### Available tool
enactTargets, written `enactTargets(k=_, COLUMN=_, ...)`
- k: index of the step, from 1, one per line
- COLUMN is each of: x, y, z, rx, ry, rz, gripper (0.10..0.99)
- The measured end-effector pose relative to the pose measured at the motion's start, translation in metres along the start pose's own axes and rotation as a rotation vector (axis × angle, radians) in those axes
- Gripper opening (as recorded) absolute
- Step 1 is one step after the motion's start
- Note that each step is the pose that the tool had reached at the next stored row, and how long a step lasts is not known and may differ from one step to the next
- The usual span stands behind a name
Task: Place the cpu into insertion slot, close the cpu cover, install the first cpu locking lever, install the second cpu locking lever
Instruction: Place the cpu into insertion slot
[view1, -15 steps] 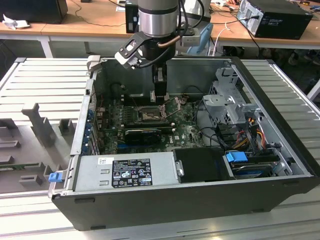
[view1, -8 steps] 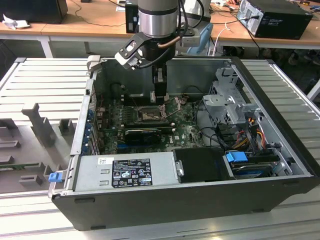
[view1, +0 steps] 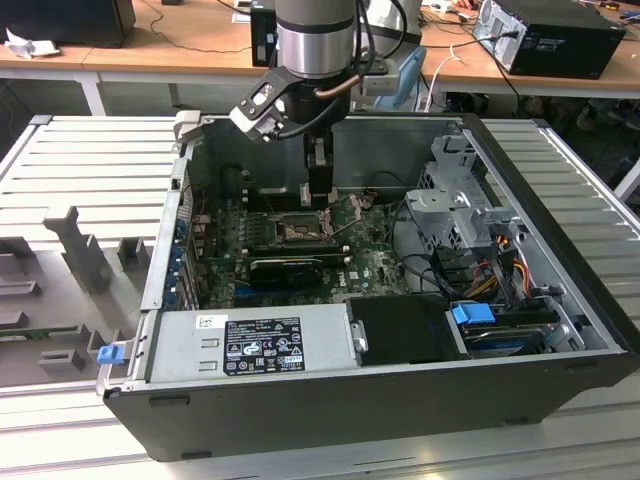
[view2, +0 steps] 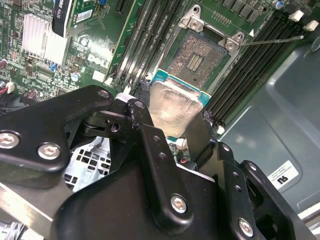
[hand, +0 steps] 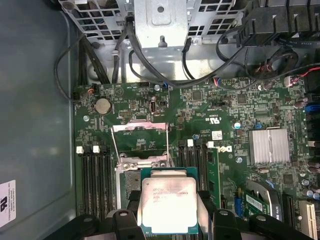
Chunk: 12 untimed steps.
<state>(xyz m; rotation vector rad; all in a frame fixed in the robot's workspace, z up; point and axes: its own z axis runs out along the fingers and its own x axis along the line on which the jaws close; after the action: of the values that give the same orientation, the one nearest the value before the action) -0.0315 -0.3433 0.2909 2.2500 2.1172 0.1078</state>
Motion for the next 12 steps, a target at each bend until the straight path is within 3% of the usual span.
enactTargets(k=5, x=0.0000, y=-0.0003, z=0.0036, rx=0.000, ry=0.0001, rz=0.000, gripper=0.529)
enactTargets(k=12, x=-0.0003, y=-0.0021, z=0.0168, rx=0.001, ry=0.0016, rz=-0.019, gripper=0.529)
